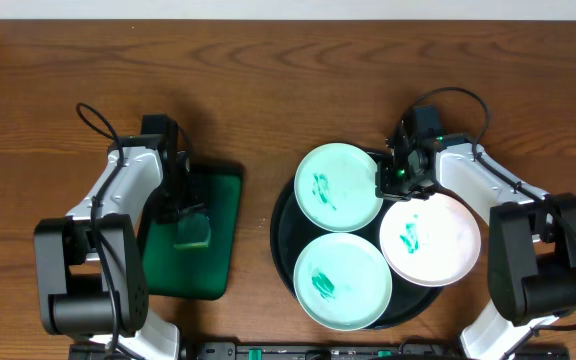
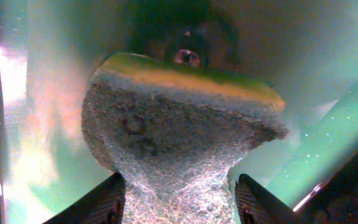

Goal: Clean dirty plates on tray and stack at the side

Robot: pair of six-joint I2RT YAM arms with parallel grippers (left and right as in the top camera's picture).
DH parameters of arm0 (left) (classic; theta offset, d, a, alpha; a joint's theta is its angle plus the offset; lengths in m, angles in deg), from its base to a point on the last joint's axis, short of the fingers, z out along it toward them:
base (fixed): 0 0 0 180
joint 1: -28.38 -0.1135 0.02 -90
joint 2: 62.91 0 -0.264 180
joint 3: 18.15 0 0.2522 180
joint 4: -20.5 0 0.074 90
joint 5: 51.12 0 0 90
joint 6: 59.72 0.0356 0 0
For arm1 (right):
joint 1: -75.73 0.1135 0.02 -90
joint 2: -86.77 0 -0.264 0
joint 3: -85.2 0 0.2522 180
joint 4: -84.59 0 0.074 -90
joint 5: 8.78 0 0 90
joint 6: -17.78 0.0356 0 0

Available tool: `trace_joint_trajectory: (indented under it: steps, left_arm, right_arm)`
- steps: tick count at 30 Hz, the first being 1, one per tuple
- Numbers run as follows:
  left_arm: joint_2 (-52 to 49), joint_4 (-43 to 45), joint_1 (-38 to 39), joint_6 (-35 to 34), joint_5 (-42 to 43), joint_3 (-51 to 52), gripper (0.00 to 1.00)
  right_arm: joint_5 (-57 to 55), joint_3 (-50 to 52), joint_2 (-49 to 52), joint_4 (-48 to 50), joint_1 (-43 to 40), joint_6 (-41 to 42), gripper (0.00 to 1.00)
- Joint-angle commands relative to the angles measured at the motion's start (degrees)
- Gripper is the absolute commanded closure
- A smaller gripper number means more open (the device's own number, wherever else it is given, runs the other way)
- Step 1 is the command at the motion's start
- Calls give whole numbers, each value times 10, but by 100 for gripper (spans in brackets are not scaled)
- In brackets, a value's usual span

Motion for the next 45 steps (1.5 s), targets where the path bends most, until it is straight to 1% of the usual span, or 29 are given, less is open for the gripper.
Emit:
trace_joint_trajectory:
  steps: [1, 3, 4, 6, 7, 8, 9, 10, 12, 15, 16, 17, 18, 19, 28, 29, 31, 32, 35, 36, 37, 38, 40, 41, 42, 43, 44, 45]
  left_arm:
    - [-7, 5, 1, 7, 8, 5, 51]
    - [-7, 6, 1, 7, 8, 5, 51]
    - [-7, 7, 1, 7, 8, 5, 47]
    - [-7, 8, 1, 7, 8, 5, 44]
    - [-7, 9, 1, 7, 8, 5, 45]
    - [-7, 9, 1, 7, 8, 5, 60]
    - [-7, 10, 1, 7, 8, 5, 69]
    - [-7, 10, 1, 7, 8, 5, 73]
    - [-7, 11, 1, 7, 8, 5, 72]
    - [-7, 11, 1, 7, 8, 5, 46]
    - [-7, 11, 1, 8, 8, 5, 45]
    - [-7, 10, 1, 8, 8, 5, 43]
    - [-7, 11, 1, 8, 8, 5, 29]
    - [-7, 11, 1, 8, 8, 5, 12]
    - [-7, 10, 1, 8, 8, 5, 13]
    - [-7, 11, 1, 8, 8, 5, 18]
    - [-7, 11, 1, 8, 8, 5, 37]
    - [-7, 11, 1, 8, 8, 5, 43]
    - [-7, 11, 1, 8, 8, 5, 55]
    - [-7, 11, 1, 9, 8, 5, 67]
    - [-7, 11, 1, 10, 8, 5, 86]
    - [-7, 11, 1, 10, 8, 5, 92]
    - [-7, 11, 1, 14, 8, 5, 92]
    - [-7, 11, 1, 13, 8, 5, 87]
    - [-7, 11, 1, 13, 8, 5, 75]
    - [-7, 10, 1, 14, 8, 5, 75]
    - [-7, 10, 1, 14, 8, 5, 86]
    - [-7, 10, 1, 14, 8, 5, 93]
  right_arm:
    - [-18, 5, -1, -8, 3, -3, 99]
    - [-18, 5, -1, -9, 3, -3, 99]
    - [-18, 5, -1, -9, 3, -3, 99]
    - [-18, 5, -1, -10, 3, -3, 99]
    - [-18, 5, -1, -10, 3, -3, 99]
    - [-18, 5, -1, -10, 3, -3, 99]
    - [-18, 5, -1, -10, 3, -3, 99]
    - [-18, 5, -1, -10, 3, -3, 99]
    - [-18, 5, -1, -10, 3, -3, 99]
    - [-18, 5, -1, -9, 3, -3, 99]
    - [-18, 5, -1, -9, 3, -3, 99]
    - [-18, 5, -1, -9, 3, -3, 99]
    - [-18, 5, -1, -10, 3, -3, 99]
    - [-18, 5, -1, -9, 3, -3, 99]
    - [-18, 5, -1, -9, 3, -3, 99]
    - [-18, 5, -1, -9, 3, -3, 99]
    - [-18, 5, -1, -9, 3, -3, 99]
    - [-18, 5, -1, -10, 3, -3, 99]
    - [-18, 5, -1, -10, 3, -3, 99]
    - [-18, 5, -1, -10, 3, -3, 99]
    - [-18, 5, -1, -10, 3, -3, 99]
    - [-18, 5, -1, -10, 3, -3, 99]
    - [-18, 5, -1, -10, 3, -3, 99]
    - [-18, 5, -1, -10, 3, -3, 99]
    - [-18, 5, -1, -10, 3, -3, 99]
    - [-18, 5, -1, -10, 3, -3, 99]
    - [-18, 5, -1, -9, 3, -3, 99]
    - [-18, 5, -1, -10, 3, -3, 99]
